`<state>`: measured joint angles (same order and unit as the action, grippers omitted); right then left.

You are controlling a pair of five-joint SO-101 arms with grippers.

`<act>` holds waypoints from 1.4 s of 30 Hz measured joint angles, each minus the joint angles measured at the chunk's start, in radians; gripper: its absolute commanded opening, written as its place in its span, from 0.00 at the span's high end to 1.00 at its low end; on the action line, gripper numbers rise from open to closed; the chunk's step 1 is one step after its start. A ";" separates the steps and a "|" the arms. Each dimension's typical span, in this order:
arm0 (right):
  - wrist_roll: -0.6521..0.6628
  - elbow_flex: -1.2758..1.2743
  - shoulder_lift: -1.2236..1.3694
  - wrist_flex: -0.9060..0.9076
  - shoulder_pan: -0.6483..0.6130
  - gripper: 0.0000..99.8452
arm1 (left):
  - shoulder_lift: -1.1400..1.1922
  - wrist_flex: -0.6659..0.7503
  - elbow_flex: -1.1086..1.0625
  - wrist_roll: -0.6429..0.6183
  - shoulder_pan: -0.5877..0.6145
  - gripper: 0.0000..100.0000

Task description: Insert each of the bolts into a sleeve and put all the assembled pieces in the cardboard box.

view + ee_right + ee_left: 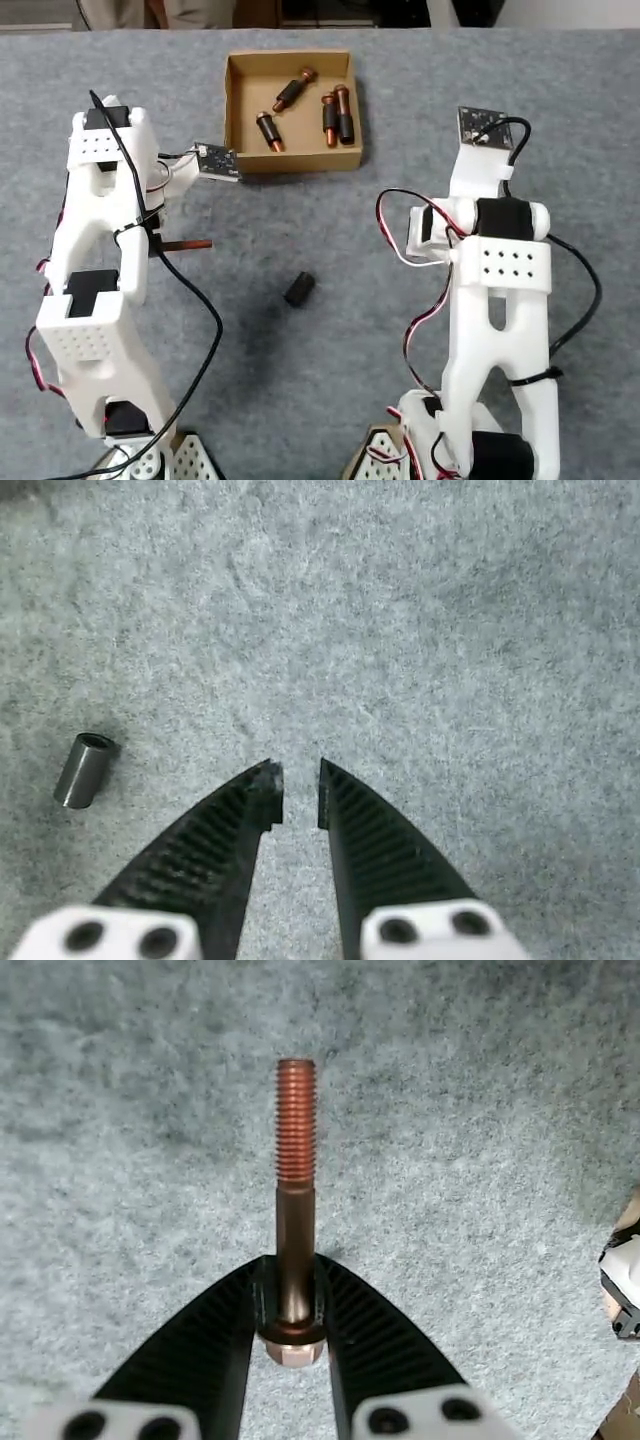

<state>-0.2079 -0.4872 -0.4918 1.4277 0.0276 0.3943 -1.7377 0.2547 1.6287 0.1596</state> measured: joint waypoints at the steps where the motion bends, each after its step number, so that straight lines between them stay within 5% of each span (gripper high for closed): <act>1: 0.000 0.000 0.000 0.000 0.000 0.93 | 0.000 0.003 0.000 0.000 0.000 0.98; 13: 0.000 0.000 0.000 0.017 0.000 0.93 | 0.000 0.038 0.012 -0.074 -0.052 0.98; 25: 0.000 0.000 0.000 0.020 0.000 0.93 | 0.000 0.038 0.012 -1.085 -0.055 0.98; 30: 0.000 0.000 0.000 0.020 0.000 0.93 | 0.000 0.038 0.018 -1.306 -0.060 0.98; 35: 0.000 0.000 0.000 0.020 0.000 0.93 | 0.002 0.034 0.055 -1.086 -0.063 0.98; 42: 0.000 0.000 0.000 0.020 0.000 0.93 | 0.002 -0.005 -0.028 -0.124 -0.058 0.98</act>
<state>-0.2079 -0.4872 -0.4918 1.4477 0.0276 0.3959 -1.7423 0.2271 1.5044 0.1013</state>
